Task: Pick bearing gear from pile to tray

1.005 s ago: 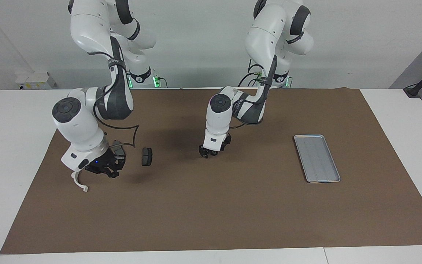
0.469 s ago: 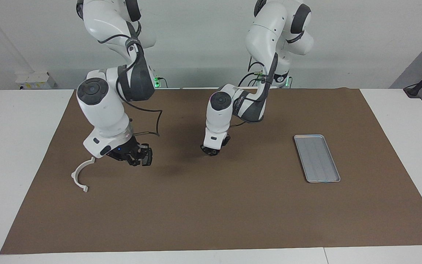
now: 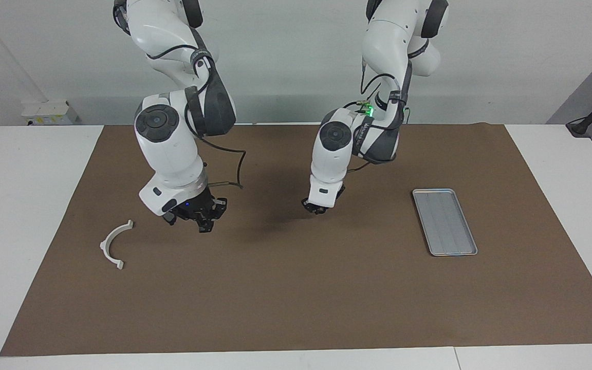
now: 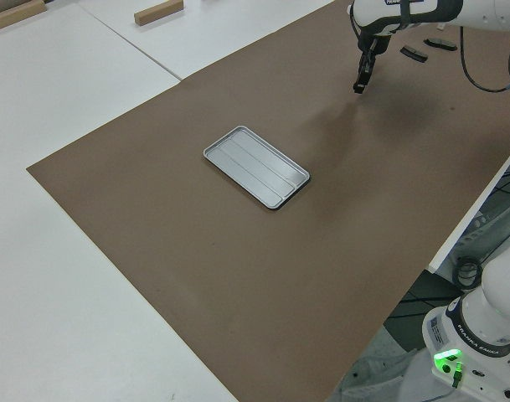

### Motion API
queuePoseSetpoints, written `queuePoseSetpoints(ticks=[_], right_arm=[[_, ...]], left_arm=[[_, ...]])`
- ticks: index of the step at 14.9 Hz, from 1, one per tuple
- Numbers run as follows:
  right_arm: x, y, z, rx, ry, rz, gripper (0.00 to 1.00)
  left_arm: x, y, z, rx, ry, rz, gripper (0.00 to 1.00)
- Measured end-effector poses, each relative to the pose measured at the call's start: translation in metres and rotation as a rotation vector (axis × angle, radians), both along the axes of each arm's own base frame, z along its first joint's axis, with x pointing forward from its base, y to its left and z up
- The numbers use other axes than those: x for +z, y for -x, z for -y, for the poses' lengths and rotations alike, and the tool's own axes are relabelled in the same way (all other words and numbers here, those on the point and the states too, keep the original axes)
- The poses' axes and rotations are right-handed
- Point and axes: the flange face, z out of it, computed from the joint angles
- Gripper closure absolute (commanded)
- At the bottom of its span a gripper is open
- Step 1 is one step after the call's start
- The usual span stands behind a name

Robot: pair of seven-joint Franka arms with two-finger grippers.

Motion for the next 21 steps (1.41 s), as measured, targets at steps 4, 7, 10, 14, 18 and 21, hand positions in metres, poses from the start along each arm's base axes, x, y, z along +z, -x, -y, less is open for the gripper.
queuePoseSetpoints(ticks=[4,7,10,14,18,21], right_arm=[[-0.001,0.017,-0.052,-0.097,0.002,-0.010,1.00],[-0.006,0.047,-0.113,-0.159,0.004,-0.012,1.00],[-0.025,0.077,-0.162,-0.216,-0.010,0.010,1.00],[-0.061,0.113,-0.211,-0.243,-0.028,0.028,1.00],[-0.093,0.132,-0.230,-0.231,-0.042,0.036,1.00],[-0.116,0.133,-0.235,-0.225,-0.050,0.041,1.00]], left_arm=[[0.020,-0.009,-0.098,-0.105,0.011,-0.025,1.00],[0.028,-0.010,-0.175,-0.183,0.030,-0.034,1.00],[0.027,-0.020,-0.237,-0.260,0.048,-0.035,1.00],[0.013,-0.023,-0.290,-0.332,0.062,-0.022,1.00],[-0.012,-0.016,-0.322,-0.378,0.066,-0.007,1.00],[-0.019,-0.012,-0.343,-0.384,0.072,-0.017,1.00]])
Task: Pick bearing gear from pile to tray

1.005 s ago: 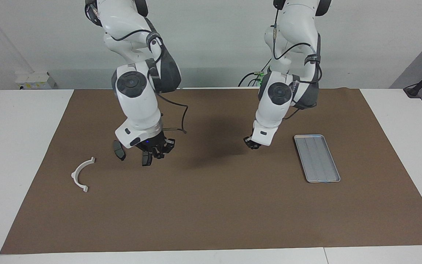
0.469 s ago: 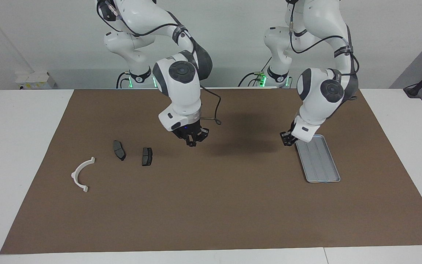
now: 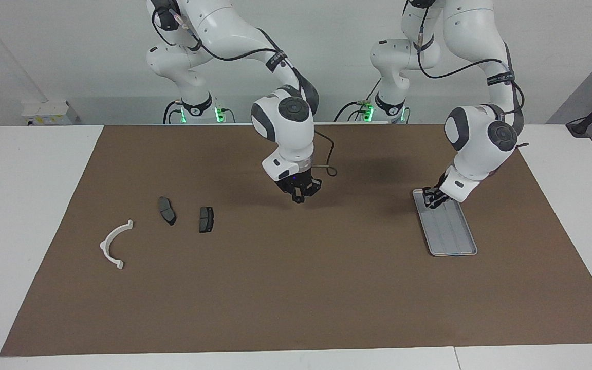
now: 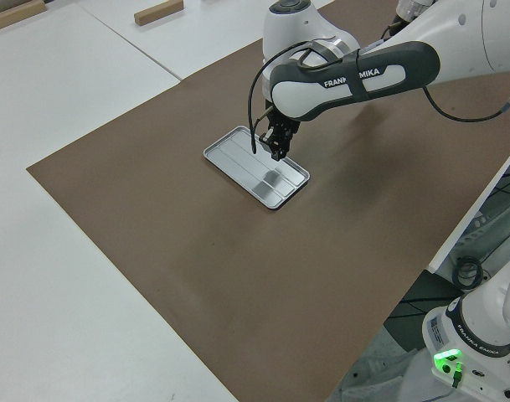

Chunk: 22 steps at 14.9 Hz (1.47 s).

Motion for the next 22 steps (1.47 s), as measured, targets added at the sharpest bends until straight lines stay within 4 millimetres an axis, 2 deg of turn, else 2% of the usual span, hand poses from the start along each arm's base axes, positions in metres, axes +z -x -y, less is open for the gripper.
queuePoseSetpoints(ticks=[2,4,7,13,14,15,16,17,18,19,20,22], right_arm=[[-0.016,0.001,0.000,0.000,-0.002,0.001,1.00],[-0.027,0.003,-0.002,0.005,-0.001,-0.001,1.00],[-0.032,0.005,-0.004,0.008,-0.001,-0.002,1.00],[-0.045,0.008,-0.002,0.008,-0.004,0.001,1.00],[-0.047,0.008,-0.002,0.008,-0.004,0.001,1.00],[-0.049,0.009,-0.001,0.008,-0.003,-0.001,1.00],[-0.050,0.009,-0.001,0.008,-0.002,-0.002,1.00],[-0.051,0.009,-0.001,0.008,-0.001,-0.003,0.94],[-0.051,0.009,-0.001,0.008,-0.001,-0.003,0.69],[-0.051,0.009,-0.001,0.008,-0.001,-0.004,0.35],[-0.051,0.009,-0.001,0.008,-0.001,-0.004,0.21],[-0.051,0.009,-0.001,0.008,-0.001,-0.004,0.14]], left_arm=[[-0.006,0.004,-0.009,0.005,0.001,-0.010,1.00],[-0.012,0.008,-0.009,0.006,0.000,-0.010,1.00],[-0.024,0.015,-0.007,0.003,-0.001,-0.012,1.00],[-0.036,0.023,-0.005,0.001,-0.002,-0.010,1.00],[-0.038,0.024,-0.005,0.001,-0.002,-0.011,0.95],[-0.038,0.024,-0.005,0.001,-0.002,-0.010,0.82],[-0.038,0.024,-0.005,0.000,-0.002,-0.010,0.56],[-0.038,0.024,-0.005,0.000,-0.002,-0.010,0.44],[-0.038,0.024,-0.005,0.000,-0.002,-0.010,0.42],[-0.038,0.024,-0.005,-0.001,-0.002,-0.010,0.42],[-0.038,0.024,-0.005,-0.001,-0.002,-0.009,0.41],[-0.036,0.024,-0.005,-0.001,-0.002,-0.007,0.40]])
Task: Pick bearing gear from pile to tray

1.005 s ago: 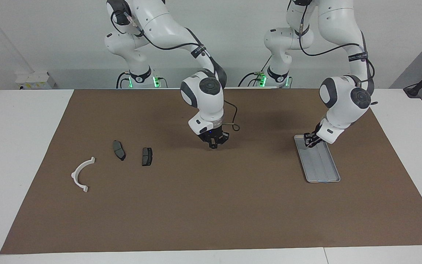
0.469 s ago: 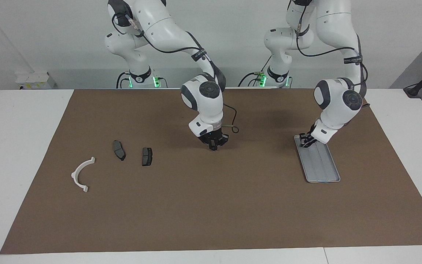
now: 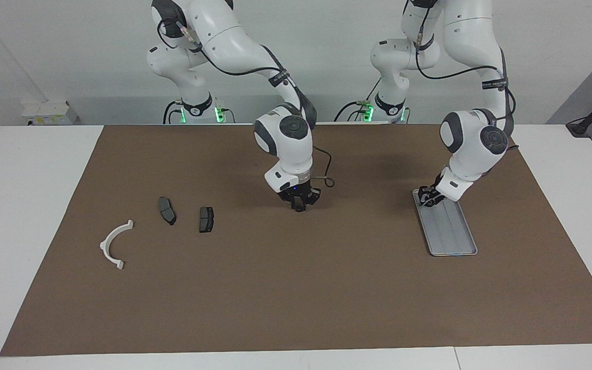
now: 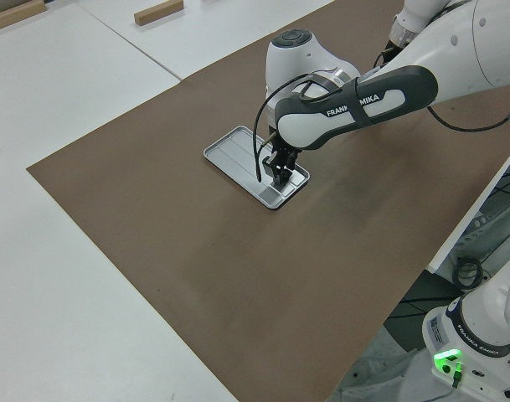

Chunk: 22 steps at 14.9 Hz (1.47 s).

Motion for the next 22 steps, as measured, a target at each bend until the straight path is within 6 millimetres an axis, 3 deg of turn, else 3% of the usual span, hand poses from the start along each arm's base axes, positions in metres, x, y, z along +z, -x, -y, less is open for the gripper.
queuePoseSetpoints(ticks=[4,6,8,11,14,17,18,20,22], right_arm=[[0.011,-0.007,0.001,-0.008,-0.002,0.004,0.14],[0.038,-0.023,0.010,-0.029,-0.003,0.011,0.14],[0.072,-0.044,0.030,-0.014,-0.011,0.036,0.14],[0.108,-0.073,0.081,0.068,-0.015,0.087,0.14],[0.123,-0.094,0.133,0.221,0.009,0.116,0.09],[0.140,-0.112,0.204,0.359,0.044,0.120,0.00],[0.150,-0.116,0.233,0.381,0.054,0.112,0.00],[0.177,-0.113,0.288,0.383,0.066,0.082,0.00],[0.208,-0.100,0.323,0.363,0.073,0.052,0.00]], left_arm=[[0.016,-0.008,0.001,-0.001,0.002,0.022,0.40],[0.033,-0.019,0.005,0.004,0.003,0.040,0.40],[0.044,-0.025,0.023,0.030,0.001,0.055,0.40],[0.051,-0.023,0.078,0.089,-0.005,0.063,0.40],[0.064,-0.020,0.137,0.153,-0.003,0.085,0.36],[0.079,-0.013,0.210,0.217,0.008,0.109,0.31],[0.082,-0.010,0.236,0.240,0.011,0.111,0.25],[0.078,-0.004,0.288,0.281,0.010,0.105,0.25],[0.065,0.001,0.338,0.311,0.007,0.098,0.25]])
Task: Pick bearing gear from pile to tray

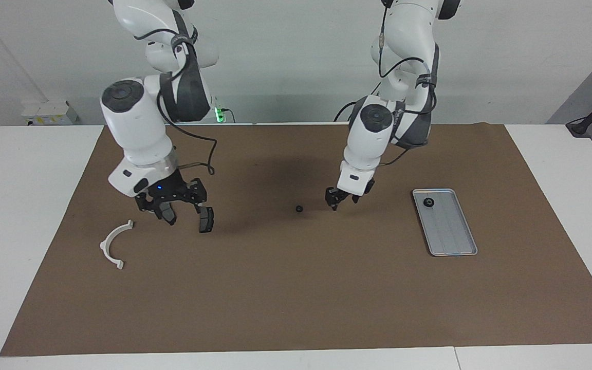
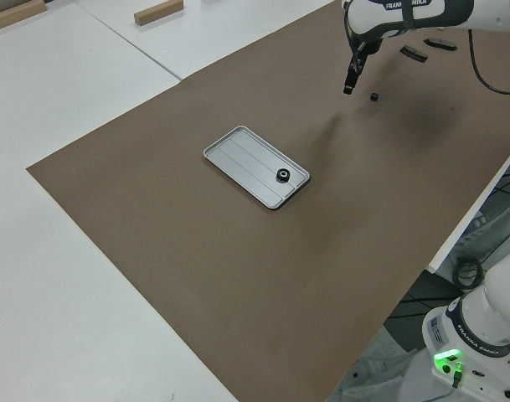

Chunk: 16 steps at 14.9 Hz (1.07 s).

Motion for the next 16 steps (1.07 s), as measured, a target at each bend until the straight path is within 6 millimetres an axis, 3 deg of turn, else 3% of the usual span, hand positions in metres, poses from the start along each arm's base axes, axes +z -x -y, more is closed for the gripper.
queuePoseSetpoints(ticks=[3,6,11,16], right_arm=[[0.037,0.024,0.015,-0.016,0.020,-0.041,0.00],[0.061,0.042,0.036,-0.052,0.024,-0.084,0.00],[0.091,0.062,0.094,-0.149,0.023,-0.084,0.00],[0.123,0.077,0.102,-0.165,0.019,-0.032,0.00]], left_arm=[[-0.018,0.012,0.058,0.019,-0.001,-0.007,0.25],[-0.034,0.029,0.090,-0.001,-0.016,-0.019,0.25],[-0.053,0.032,0.092,-0.007,-0.045,-0.038,0.25],[-0.053,0.034,0.094,0.020,-0.052,-0.034,0.26]])
